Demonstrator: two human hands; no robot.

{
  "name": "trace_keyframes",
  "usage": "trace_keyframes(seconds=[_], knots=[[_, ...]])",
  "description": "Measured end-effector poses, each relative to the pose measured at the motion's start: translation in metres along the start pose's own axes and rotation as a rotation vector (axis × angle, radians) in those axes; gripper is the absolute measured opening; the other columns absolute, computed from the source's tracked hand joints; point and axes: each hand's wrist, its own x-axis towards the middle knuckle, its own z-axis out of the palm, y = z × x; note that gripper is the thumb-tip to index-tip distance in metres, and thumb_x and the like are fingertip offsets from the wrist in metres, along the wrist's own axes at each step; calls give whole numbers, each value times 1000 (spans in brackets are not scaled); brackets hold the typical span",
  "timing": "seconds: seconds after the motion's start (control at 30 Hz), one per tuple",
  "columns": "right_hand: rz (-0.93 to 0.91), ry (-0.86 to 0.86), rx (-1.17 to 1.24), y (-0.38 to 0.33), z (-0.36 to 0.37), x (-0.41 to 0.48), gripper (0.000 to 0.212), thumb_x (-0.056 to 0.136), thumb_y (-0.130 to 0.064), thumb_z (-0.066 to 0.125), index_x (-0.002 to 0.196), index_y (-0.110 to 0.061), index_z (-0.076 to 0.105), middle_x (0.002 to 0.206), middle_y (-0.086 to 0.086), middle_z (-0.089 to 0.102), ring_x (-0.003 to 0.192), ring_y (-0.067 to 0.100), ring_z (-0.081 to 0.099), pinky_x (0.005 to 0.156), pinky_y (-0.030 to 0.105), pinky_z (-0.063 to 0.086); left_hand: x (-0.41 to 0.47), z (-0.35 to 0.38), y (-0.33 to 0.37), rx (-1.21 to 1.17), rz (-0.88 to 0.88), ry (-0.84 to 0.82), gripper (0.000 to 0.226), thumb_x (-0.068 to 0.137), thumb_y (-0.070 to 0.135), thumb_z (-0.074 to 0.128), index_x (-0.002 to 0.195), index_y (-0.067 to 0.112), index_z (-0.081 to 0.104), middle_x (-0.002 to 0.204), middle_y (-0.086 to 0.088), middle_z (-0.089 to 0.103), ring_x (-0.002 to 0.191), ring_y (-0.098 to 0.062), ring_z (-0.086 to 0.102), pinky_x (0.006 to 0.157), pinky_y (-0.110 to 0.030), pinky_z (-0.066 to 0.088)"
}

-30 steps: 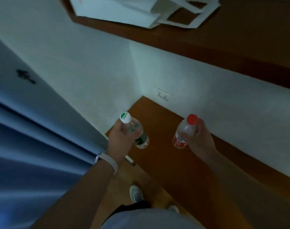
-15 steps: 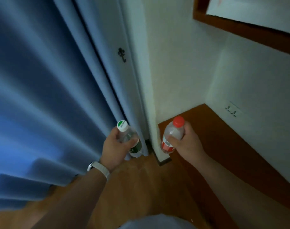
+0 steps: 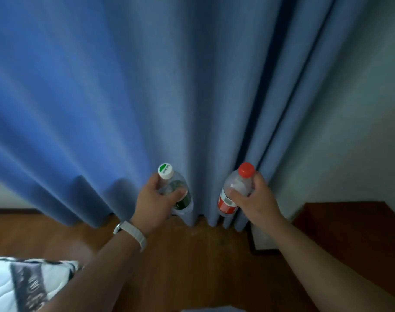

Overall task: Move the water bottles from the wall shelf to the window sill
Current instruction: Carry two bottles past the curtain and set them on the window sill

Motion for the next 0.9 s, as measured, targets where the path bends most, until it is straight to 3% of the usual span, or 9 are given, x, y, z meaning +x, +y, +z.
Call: trace_keyframes(seconds=[0.07,0.27,0.43,0.53,0.6,0.77,0.9], knots=[[-30,-36,-10,-21,33,6,53,75,-37,78,118,-40,48,108,-14,62,97,8,62,85,36,55,5,-35,-7,-28,2,55,46,74,17,84,114,22,60,102,12,69,91,4,65,70,-8,49],[-123,-190,-41,-77,114,24,49,73,-37,79,112,-39,49,104,-14,61,95,10,62,85,39,56,8,-128,-35,-80,-36,231,51,73,17,85,118,23,61,108,8,71,99,-8,67,86,-27,52],[-183,-336,-52,-106,180,44,59,71,-38,78,122,-34,49,111,-9,60,103,18,61,86,43,56,4,-184,-55,-21,-101,373,44,72,19,86,108,28,63,102,10,72,92,-5,68,82,-27,53],[-222,-378,-65,-115,217,58,58,64,-48,75,115,-39,48,107,-12,61,100,18,62,85,44,56,6,-206,-65,29,-138,466,44,70,20,86,108,30,64,98,12,72,87,0,67,76,-18,49],[-245,-424,-81,-120,239,70,53,70,-41,78,113,-41,47,104,-14,60,97,16,61,84,40,55,11,-217,-72,51,-172,522,44,70,20,86,107,29,64,96,12,72,84,1,67,72,-14,46],[-288,-550,-80,-131,297,118,47,76,-37,76,113,-34,49,103,-11,61,95,15,62,81,37,55,51,-240,-92,86,-254,607,50,69,19,86,112,27,63,100,8,72,90,-8,69,81,-28,52],[-349,-673,-116,-146,344,173,57,76,-45,75,123,-34,45,113,-9,60,103,18,61,88,42,56,101,-250,-100,131,-324,696,46,67,23,87,106,31,63,97,9,72,87,-8,69,83,-34,55]])
